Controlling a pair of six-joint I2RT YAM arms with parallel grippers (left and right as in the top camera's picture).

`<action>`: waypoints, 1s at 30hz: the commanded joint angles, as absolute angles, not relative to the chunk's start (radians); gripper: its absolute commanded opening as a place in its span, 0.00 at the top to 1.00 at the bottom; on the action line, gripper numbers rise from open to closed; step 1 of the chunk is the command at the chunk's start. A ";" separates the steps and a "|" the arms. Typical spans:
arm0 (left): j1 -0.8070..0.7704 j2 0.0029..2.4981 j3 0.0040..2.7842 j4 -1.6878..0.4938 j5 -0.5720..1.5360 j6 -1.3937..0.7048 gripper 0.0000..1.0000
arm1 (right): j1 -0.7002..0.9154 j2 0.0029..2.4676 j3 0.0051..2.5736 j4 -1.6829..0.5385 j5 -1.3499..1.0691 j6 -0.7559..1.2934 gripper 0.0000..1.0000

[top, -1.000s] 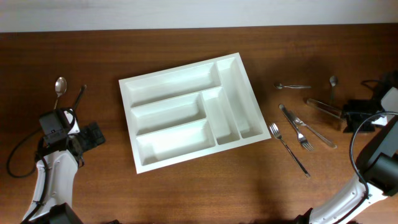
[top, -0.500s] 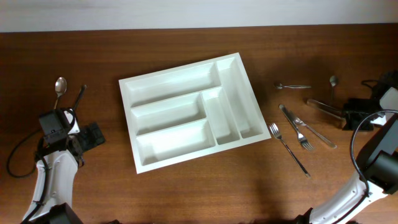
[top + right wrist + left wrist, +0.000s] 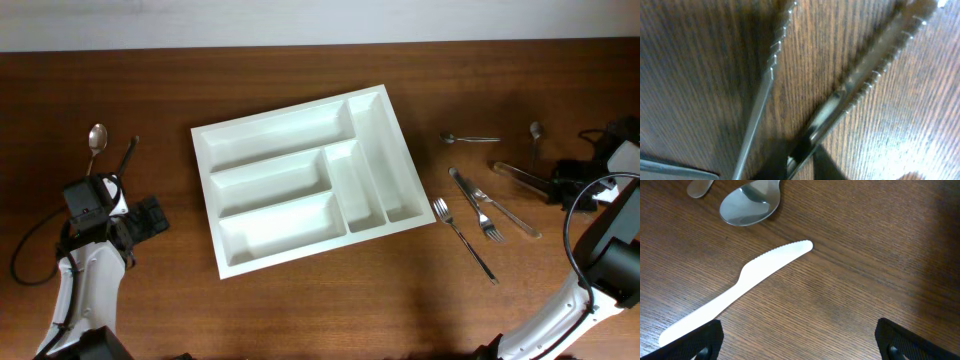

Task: Pack container
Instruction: 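Close the right gripper on the two long metal tongs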

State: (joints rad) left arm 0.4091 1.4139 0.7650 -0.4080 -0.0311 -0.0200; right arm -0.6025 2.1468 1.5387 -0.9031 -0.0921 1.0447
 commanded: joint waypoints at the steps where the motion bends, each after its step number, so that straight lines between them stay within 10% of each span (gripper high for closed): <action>1: 0.414 1.419 0.783 -0.410 -0.034 -0.007 0.01 | -0.603 2.168 1.525 -0.908 -0.070 1.052 0.96; 30: 0.414 1.419 0.783 -0.410 -0.034 -0.007 0.01 | -0.422 1.813 1.607 -0.927 -0.147 0.620 0.96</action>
State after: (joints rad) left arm 0.4091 1.4143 0.7650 -0.4080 -0.0311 -0.0196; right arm -0.4698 1.8854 1.5875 -0.9260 -0.1402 0.6662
